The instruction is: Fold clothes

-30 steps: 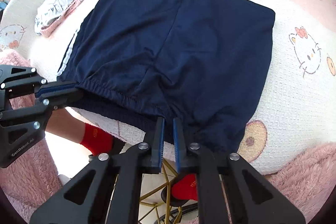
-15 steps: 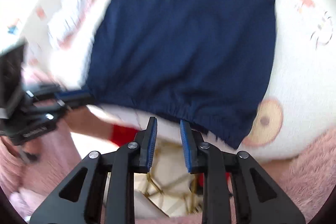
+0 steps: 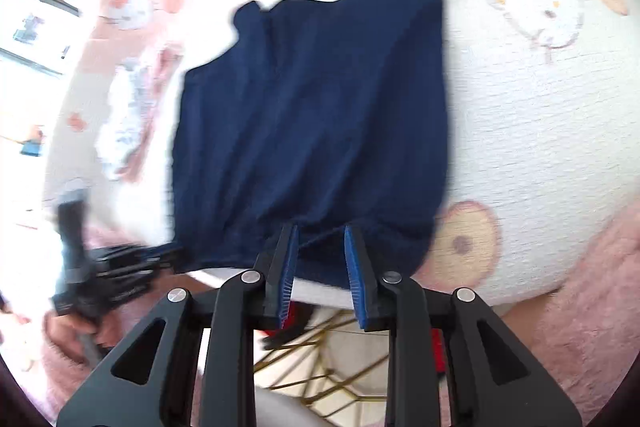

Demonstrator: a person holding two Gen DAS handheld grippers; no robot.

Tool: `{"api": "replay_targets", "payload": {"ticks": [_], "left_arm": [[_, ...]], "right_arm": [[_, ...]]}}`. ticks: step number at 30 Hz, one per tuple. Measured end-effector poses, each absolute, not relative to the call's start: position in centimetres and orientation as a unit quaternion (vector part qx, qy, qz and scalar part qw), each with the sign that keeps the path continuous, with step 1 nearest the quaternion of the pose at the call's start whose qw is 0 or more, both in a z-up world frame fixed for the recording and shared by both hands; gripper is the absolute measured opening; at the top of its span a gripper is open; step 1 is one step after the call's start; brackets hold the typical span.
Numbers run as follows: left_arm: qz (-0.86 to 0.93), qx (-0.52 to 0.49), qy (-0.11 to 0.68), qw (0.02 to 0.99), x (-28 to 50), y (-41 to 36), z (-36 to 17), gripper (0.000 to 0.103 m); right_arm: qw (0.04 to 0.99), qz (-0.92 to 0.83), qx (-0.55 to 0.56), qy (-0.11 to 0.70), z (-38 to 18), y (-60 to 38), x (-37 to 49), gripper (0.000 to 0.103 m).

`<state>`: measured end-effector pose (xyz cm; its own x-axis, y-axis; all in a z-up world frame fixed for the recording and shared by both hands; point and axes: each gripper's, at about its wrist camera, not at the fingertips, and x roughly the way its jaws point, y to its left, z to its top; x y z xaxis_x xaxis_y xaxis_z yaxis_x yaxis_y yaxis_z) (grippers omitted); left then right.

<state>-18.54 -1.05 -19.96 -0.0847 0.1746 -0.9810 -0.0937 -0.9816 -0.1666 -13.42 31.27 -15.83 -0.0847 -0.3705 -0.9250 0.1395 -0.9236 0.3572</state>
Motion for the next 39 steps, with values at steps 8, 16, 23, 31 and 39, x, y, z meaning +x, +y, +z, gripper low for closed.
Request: {"api": "replay_targets", "payload": {"ticks": [8, 16, 23, 31, 39], "left_arm": [[0.728, -0.676, -0.067, 0.088, -19.1, -3.5, -19.2, 0.015], [0.72, -0.647, -0.235, 0.089, -18.9, -8.9, -18.2, 0.016], [0.694, -0.669, -0.264, 0.031, -17.2, -8.6, -20.5, 0.027], [0.694, -0.666, -0.273, -0.024, -15.7, -8.7, -21.7, 0.041], [0.654, -0.682, -0.327, 0.005, -15.6, -10.2, -22.6, 0.041]], "right_arm": [[0.136, -0.711, 0.689, -0.035, -16.5, 30.5, -12.7, 0.027], [0.119, -0.74, 0.644, -0.153, -12.6, 35.8, -13.0, 0.045], [0.121, -0.698, 0.697, -0.108, -15.5, 32.7, -12.7, 0.045], [0.121, -0.691, 0.707, -0.09, -15.2, 32.0, -12.9, 0.046], [0.155, -0.686, 0.699, -0.128, -14.4, 32.2, -13.4, 0.039]]}}
